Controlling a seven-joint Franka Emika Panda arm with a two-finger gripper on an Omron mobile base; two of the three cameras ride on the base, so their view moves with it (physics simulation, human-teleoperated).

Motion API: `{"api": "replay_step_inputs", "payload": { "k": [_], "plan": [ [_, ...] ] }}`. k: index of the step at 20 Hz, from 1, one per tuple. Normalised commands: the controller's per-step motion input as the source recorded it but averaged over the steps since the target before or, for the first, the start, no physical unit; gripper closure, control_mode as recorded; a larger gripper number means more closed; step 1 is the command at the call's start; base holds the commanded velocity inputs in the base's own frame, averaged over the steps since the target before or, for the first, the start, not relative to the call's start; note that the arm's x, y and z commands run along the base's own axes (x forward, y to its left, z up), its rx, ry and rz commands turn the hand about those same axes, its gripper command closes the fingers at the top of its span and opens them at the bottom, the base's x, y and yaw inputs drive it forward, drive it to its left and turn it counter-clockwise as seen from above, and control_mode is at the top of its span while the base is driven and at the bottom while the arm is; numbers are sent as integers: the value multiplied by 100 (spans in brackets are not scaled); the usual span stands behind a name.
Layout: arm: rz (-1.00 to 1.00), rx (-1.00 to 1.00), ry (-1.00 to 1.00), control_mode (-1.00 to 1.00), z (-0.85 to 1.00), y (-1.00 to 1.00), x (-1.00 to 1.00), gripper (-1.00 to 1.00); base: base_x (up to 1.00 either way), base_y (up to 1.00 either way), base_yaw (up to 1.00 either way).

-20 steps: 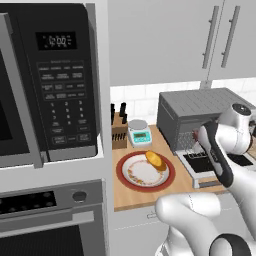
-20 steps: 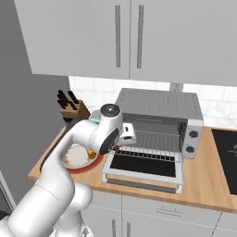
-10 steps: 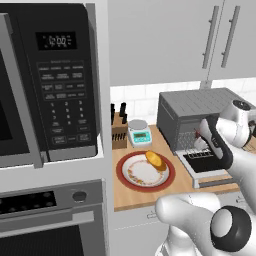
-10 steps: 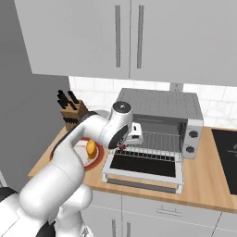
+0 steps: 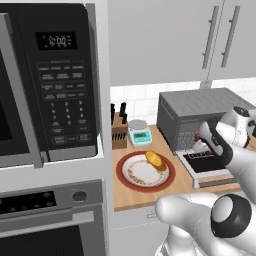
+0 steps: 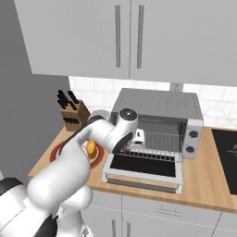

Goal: Pick up the kebab skewer and baguette bread, and place them inside the toaster oven. Close the toaster oven door and start by setting the timer.

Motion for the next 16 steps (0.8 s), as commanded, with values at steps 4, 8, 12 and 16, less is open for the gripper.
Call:
{"api": "replay_step_inputs", "payload": {
  "k": [4, 8, 12, 16],
  "plan": [
    [-3, 1, 0, -100, -13, 0, 0, 100, 0, 0, 0],
    [-2, 0, -1, -100, -4, 0, 0, 100, 0, 0, 0],
    [-2, 0, -3, -100, 10, 0, 1, 100, 0, 0, 0],
    [-1, 0, -6, -100, 2, 0, 26, 100, 0, 0, 0]
  ]
}}
